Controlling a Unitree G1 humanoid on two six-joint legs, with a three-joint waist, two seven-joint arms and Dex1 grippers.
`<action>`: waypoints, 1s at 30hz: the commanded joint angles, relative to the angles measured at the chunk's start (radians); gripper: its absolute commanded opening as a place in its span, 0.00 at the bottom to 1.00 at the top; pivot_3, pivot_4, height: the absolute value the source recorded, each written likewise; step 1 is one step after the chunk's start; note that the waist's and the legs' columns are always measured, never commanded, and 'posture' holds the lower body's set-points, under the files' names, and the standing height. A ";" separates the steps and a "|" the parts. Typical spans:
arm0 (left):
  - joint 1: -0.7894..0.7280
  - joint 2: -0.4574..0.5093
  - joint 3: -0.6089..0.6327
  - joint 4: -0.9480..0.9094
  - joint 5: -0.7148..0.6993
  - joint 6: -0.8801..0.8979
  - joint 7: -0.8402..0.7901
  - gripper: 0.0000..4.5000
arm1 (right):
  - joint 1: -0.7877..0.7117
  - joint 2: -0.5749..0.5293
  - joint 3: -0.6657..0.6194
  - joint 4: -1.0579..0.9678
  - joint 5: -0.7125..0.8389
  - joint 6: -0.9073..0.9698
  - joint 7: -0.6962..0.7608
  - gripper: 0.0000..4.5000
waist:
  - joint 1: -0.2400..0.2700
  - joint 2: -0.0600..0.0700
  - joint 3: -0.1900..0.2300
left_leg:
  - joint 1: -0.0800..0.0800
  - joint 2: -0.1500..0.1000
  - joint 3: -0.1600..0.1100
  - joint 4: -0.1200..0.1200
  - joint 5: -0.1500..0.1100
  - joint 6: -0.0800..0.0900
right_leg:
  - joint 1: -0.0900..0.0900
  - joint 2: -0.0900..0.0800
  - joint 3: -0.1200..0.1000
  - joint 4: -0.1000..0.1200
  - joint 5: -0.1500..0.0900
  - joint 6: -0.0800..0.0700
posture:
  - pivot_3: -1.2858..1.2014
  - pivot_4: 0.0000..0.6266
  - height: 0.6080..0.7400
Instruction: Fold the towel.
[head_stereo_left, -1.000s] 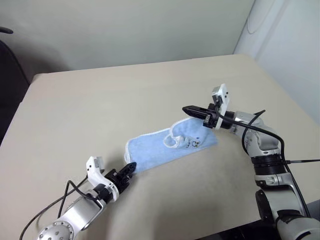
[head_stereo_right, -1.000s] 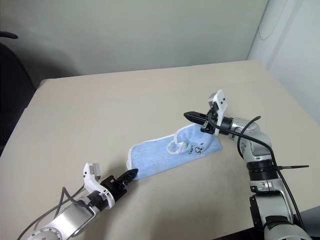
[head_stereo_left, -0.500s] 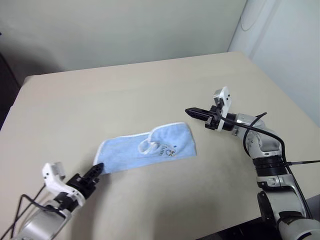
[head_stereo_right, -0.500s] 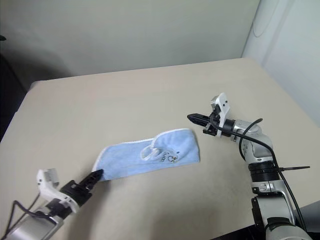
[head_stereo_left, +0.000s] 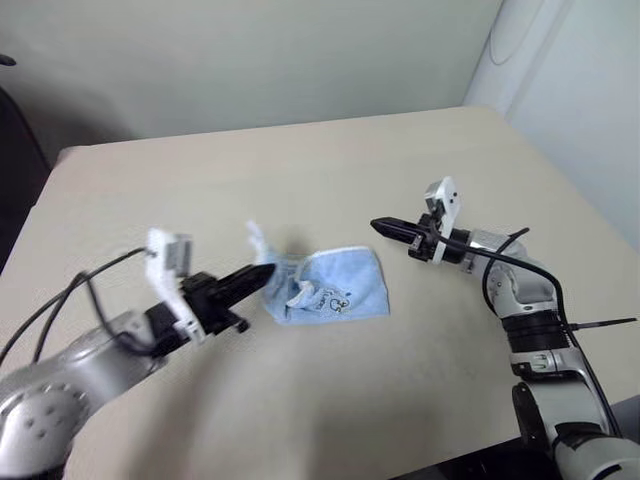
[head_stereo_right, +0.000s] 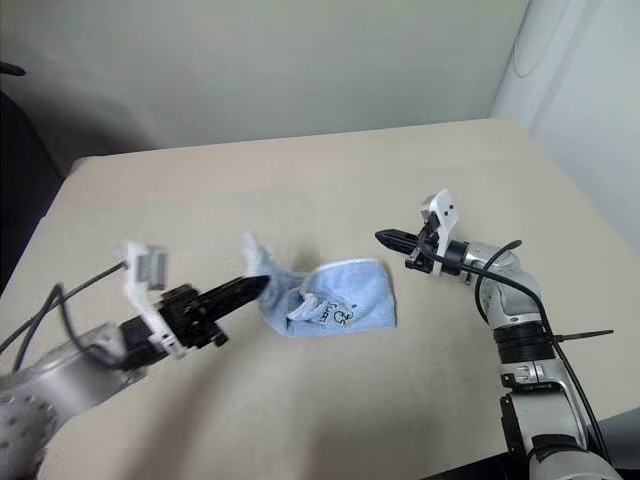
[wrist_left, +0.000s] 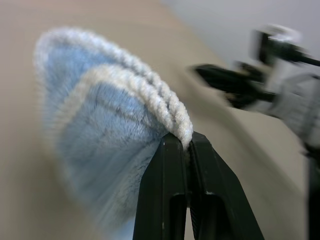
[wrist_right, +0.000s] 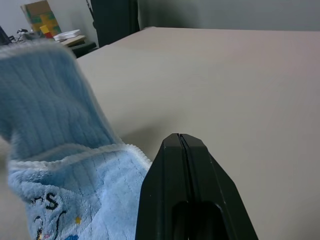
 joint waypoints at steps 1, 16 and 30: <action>-0.170 -0.032 -0.142 0.052 0.033 0.066 -0.041 0.00 | -0.031 0.005 -0.032 0.020 -0.021 -0.046 -0.056 0.00 | 0.000 0.000 0.000 | 0.000 0.000 0.000 0.000 0.000 0.000 | 0.000 0.000 0.000 0.000 0.000 0.000 | 0.52 0.24 1.00; -0.438 -0.230 -0.474 0.314 0.391 0.236 -0.256 0.12 | 0.037 -0.011 -0.109 -0.046 -0.007 -0.022 -0.171 0.00 | -0.007 0.000 0.000 | -0.016 0.000 0.001 0.002 0.002 -0.002 | -0.018 0.000 0.000 0.003 -0.001 0.003 | 0.52 0.24 1.00; -0.354 -0.358 -0.331 0.291 0.402 0.279 -0.233 1.00 | 0.027 -0.014 -0.101 -0.051 -0.010 0.003 -0.167 0.00 | -0.006 -0.001 0.000 | -0.014 0.000 0.002 0.005 0.002 -0.001 | -0.018 0.000 0.001 0.010 0.000 0.005 | 0.52 0.24 1.00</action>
